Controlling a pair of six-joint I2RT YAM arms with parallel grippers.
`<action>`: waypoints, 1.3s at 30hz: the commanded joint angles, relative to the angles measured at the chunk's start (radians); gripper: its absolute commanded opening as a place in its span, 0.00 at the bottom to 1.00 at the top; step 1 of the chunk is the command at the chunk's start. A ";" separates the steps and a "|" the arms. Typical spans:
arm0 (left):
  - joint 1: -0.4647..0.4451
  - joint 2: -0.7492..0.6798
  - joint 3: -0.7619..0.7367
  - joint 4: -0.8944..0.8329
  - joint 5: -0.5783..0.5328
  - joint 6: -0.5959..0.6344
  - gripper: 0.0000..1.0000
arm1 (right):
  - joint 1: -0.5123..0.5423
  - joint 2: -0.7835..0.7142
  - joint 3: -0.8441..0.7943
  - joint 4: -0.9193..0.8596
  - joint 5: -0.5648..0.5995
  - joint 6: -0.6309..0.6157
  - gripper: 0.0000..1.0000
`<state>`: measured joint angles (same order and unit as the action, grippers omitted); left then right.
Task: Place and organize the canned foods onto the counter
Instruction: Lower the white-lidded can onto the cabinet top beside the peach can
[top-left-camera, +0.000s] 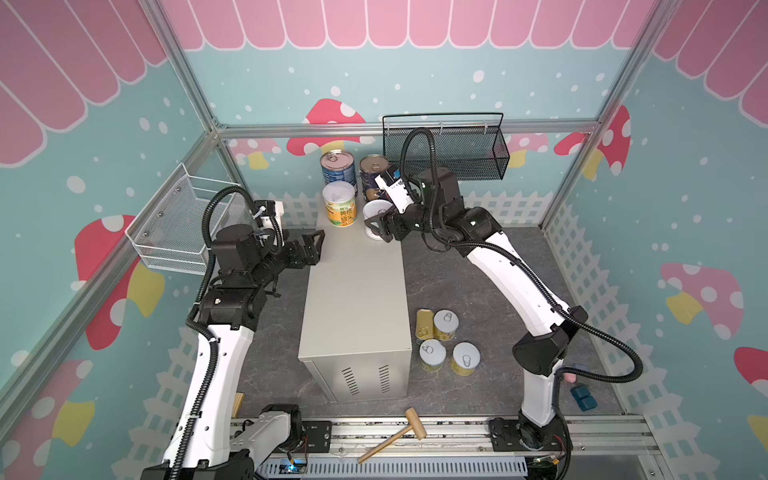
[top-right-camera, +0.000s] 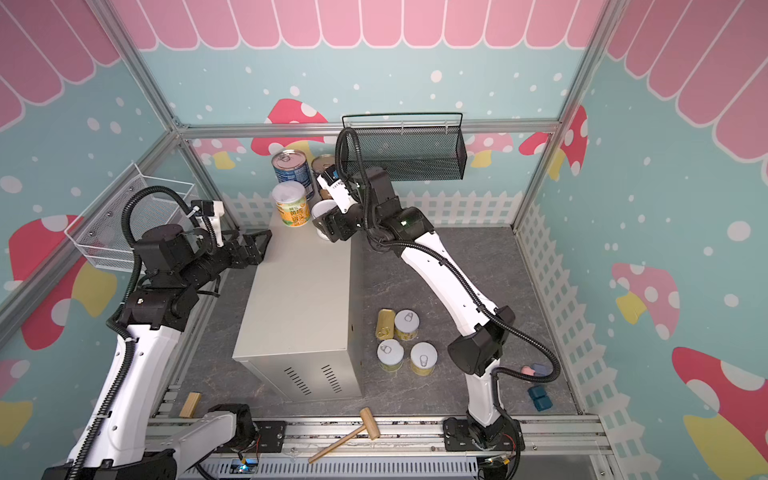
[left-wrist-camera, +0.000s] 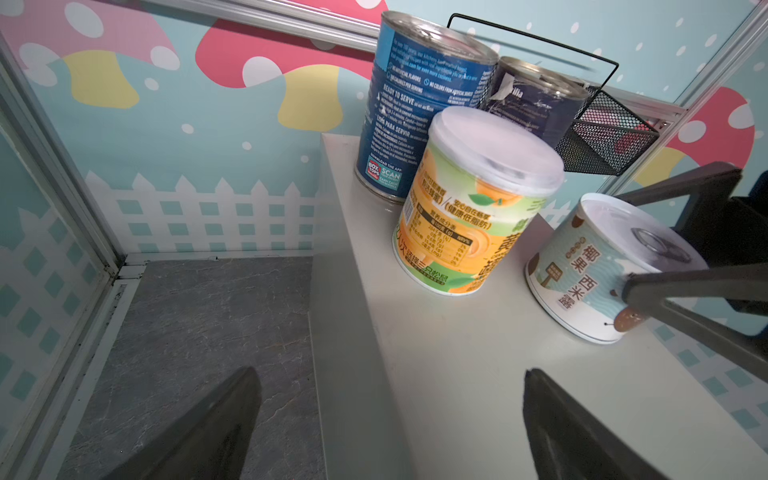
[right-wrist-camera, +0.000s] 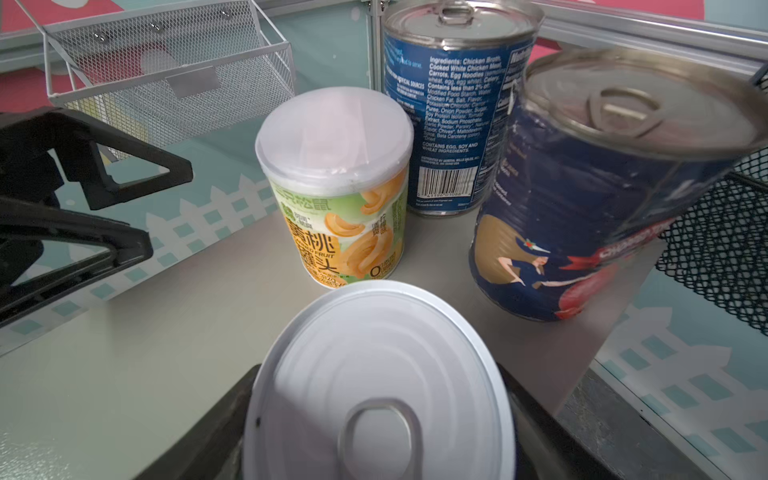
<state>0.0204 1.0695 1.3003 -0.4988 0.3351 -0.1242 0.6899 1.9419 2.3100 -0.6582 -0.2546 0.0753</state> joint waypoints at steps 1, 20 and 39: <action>0.005 -0.013 -0.012 0.014 0.018 -0.001 0.99 | 0.008 -0.001 0.030 0.037 -0.006 0.001 0.85; 0.006 -0.010 -0.015 0.020 0.024 -0.006 0.99 | 0.008 -0.157 -0.213 0.149 0.035 0.008 0.90; 0.001 -0.017 -0.018 0.019 0.020 0.000 0.99 | 0.008 -0.113 -0.230 0.189 -0.013 0.043 0.80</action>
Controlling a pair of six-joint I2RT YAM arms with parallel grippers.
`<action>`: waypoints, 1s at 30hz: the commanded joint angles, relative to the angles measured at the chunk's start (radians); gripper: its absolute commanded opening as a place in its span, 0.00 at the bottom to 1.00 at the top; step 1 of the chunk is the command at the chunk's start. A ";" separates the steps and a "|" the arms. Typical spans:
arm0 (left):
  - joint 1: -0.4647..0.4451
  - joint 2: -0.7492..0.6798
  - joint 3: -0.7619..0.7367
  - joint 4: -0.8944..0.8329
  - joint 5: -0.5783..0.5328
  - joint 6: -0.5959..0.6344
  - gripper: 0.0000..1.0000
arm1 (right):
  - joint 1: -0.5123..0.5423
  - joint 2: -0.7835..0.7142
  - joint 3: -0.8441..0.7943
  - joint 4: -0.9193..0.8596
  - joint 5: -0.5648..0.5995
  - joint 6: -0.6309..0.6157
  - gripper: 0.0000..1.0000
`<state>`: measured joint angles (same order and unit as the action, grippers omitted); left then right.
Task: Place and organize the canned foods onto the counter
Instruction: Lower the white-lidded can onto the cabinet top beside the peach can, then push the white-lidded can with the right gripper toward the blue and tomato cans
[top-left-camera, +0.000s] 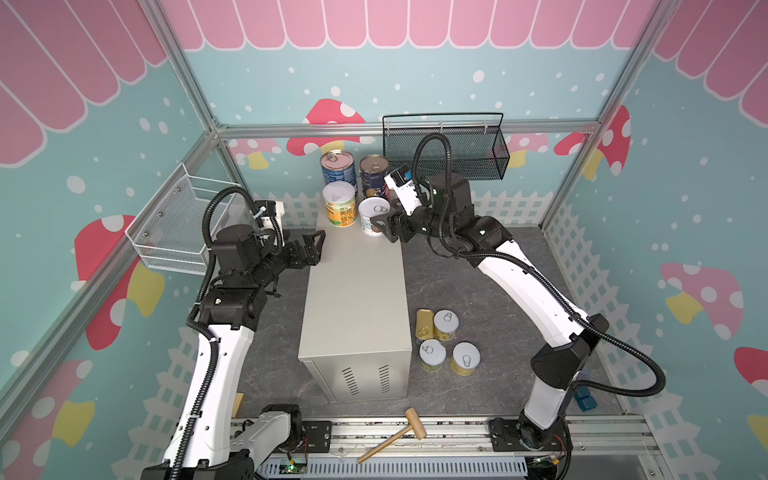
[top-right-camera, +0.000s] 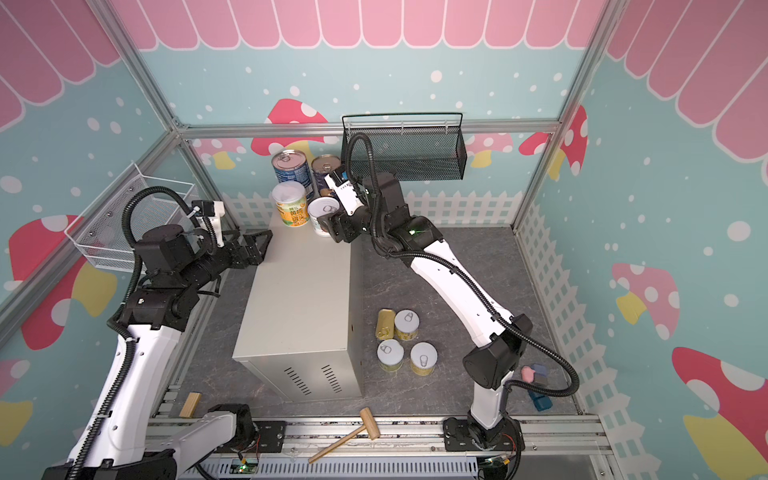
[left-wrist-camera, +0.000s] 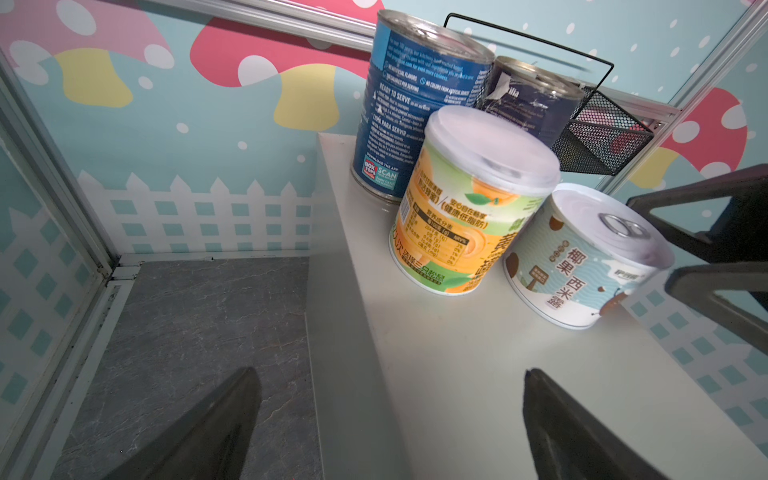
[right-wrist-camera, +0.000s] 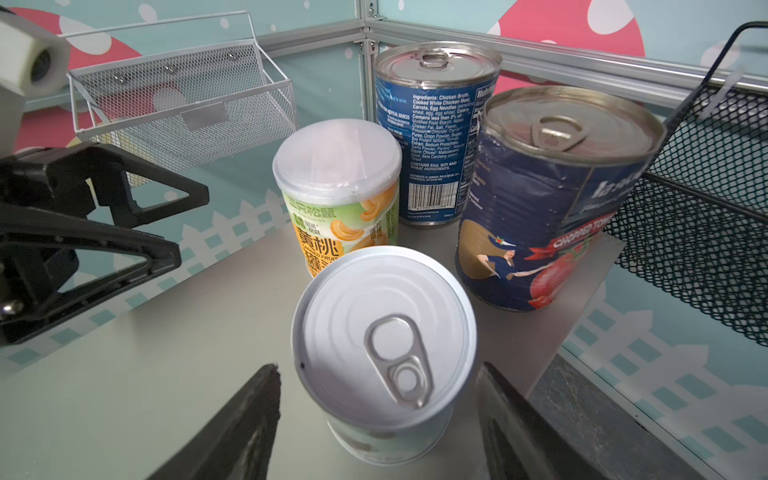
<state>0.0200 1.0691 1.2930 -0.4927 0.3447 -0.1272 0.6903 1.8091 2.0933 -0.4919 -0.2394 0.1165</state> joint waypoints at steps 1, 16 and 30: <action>0.003 -0.015 -0.011 0.013 0.010 0.003 0.99 | 0.008 0.018 -0.016 0.024 -0.033 0.002 0.83; 0.002 -0.015 -0.011 0.014 0.013 0.003 0.99 | 0.008 0.037 -0.040 0.074 -0.037 0.018 0.90; 0.001 -0.019 -0.012 0.012 0.009 0.006 0.99 | 0.007 0.082 -0.021 0.111 -0.022 0.043 0.76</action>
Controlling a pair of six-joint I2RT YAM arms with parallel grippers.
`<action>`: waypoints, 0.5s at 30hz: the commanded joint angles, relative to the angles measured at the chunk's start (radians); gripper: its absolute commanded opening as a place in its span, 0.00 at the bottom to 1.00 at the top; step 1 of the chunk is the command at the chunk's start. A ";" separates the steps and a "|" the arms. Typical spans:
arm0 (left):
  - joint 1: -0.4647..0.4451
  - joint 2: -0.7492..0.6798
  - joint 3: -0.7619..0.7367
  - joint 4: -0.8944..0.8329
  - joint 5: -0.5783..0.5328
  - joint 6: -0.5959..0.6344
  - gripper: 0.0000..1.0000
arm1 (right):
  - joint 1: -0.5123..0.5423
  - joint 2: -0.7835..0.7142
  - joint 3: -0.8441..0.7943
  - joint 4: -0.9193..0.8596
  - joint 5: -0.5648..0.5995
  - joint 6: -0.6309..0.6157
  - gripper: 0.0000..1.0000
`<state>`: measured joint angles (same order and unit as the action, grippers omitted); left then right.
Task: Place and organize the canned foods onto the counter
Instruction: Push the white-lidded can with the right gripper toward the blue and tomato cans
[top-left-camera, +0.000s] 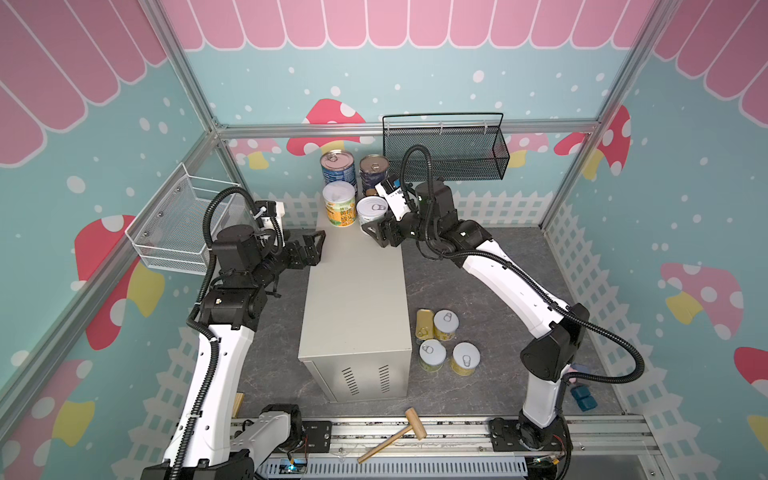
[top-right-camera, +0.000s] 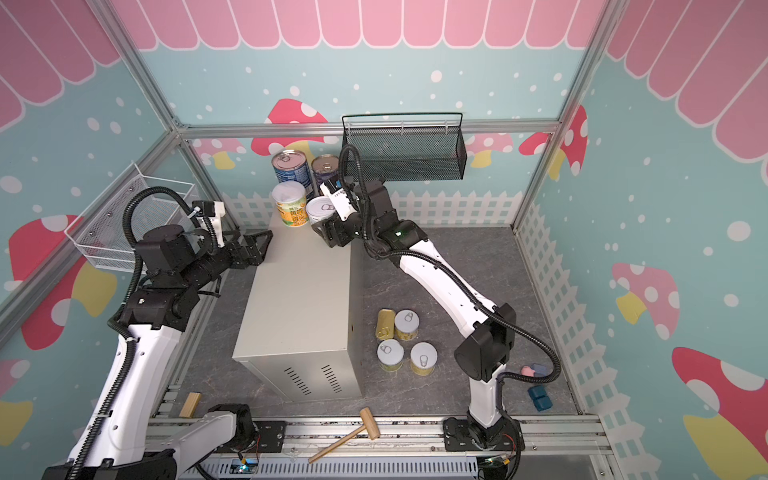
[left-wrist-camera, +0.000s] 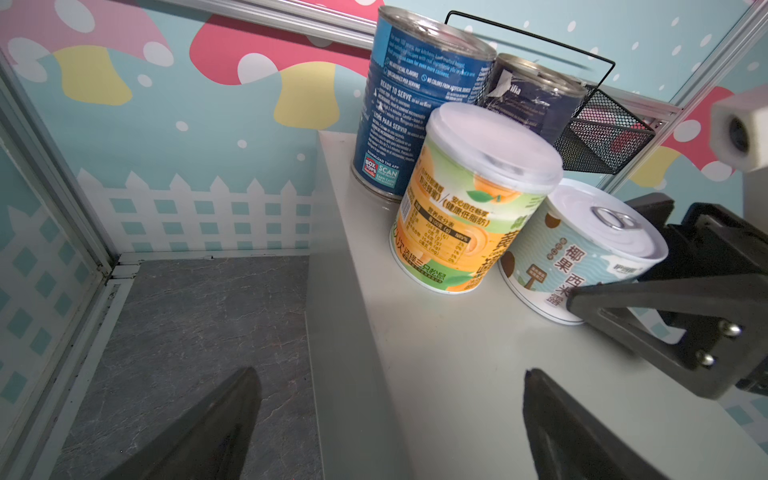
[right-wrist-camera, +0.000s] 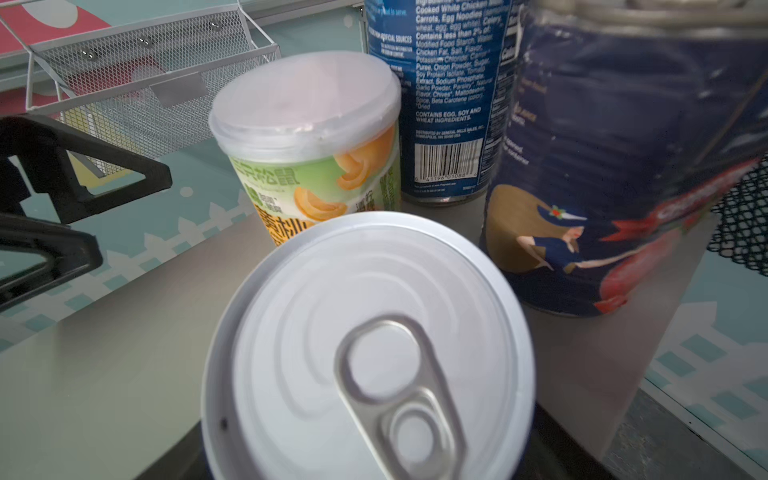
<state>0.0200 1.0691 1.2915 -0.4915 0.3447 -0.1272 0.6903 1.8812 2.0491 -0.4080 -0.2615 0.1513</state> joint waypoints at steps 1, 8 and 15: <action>0.001 -0.020 -0.011 0.011 0.009 0.006 1.00 | 0.008 0.010 0.022 0.031 0.005 0.010 0.75; -0.004 -0.022 -0.012 0.012 0.011 0.007 0.99 | 0.008 0.055 0.026 0.059 0.037 0.025 0.73; -0.004 -0.021 -0.012 0.011 0.011 0.007 0.99 | 0.008 0.090 0.051 0.072 0.069 0.031 0.73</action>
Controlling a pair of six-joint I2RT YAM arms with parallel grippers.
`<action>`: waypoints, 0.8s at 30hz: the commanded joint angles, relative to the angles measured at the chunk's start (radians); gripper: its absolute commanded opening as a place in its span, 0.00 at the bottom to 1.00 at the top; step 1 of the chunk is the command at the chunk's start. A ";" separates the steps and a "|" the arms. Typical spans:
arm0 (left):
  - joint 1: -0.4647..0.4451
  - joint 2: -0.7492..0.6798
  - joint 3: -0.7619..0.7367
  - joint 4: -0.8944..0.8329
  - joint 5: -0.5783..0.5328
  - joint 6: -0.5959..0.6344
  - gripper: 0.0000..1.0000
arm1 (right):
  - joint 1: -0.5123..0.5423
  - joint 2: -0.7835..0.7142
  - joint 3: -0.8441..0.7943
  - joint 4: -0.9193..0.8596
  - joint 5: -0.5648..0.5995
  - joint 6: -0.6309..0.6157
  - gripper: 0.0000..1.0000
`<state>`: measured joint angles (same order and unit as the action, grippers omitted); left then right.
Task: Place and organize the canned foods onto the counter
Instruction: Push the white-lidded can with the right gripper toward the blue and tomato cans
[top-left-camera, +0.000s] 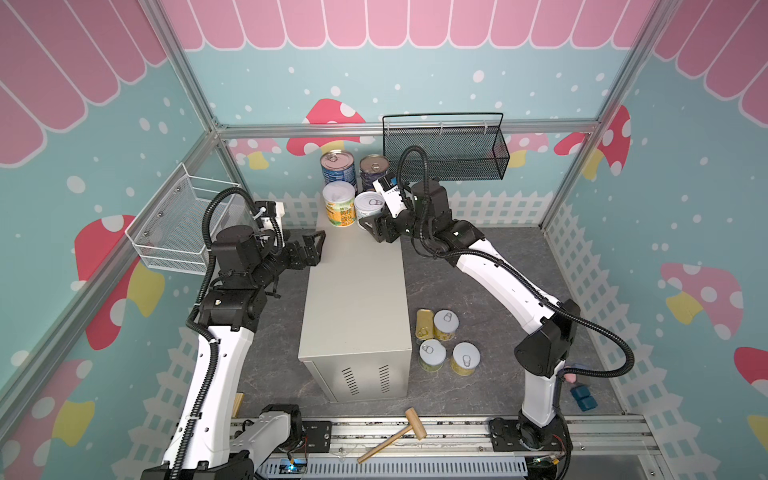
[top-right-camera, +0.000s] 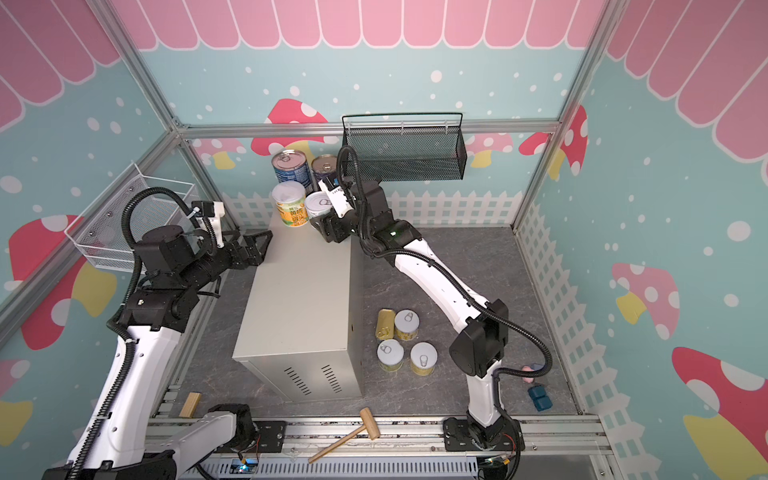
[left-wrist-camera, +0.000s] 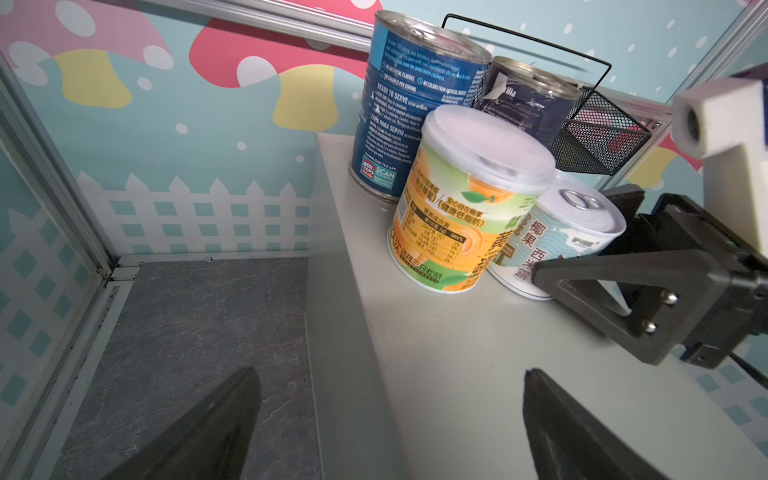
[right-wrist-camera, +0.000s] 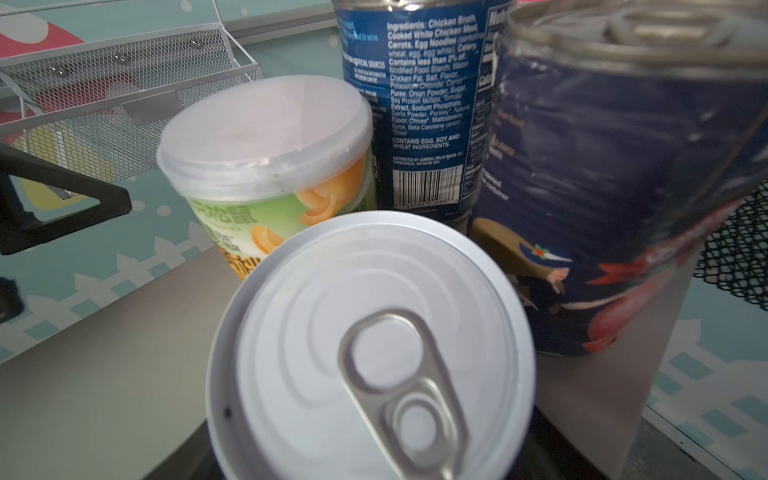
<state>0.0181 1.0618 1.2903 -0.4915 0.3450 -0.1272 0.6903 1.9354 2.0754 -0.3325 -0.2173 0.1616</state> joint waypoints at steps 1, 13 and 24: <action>-0.002 -0.015 -0.011 0.012 0.010 0.008 0.99 | 0.008 0.038 0.028 -0.004 0.032 0.022 0.73; -0.003 -0.015 -0.011 0.011 0.010 0.006 0.99 | 0.008 0.049 0.035 0.000 0.021 0.026 0.73; -0.002 -0.014 -0.010 0.012 0.011 0.007 0.99 | 0.009 0.042 0.027 0.000 0.006 0.024 0.73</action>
<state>0.0181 1.0607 1.2900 -0.4908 0.3450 -0.1268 0.6899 1.9575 2.0914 -0.3077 -0.1879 0.1673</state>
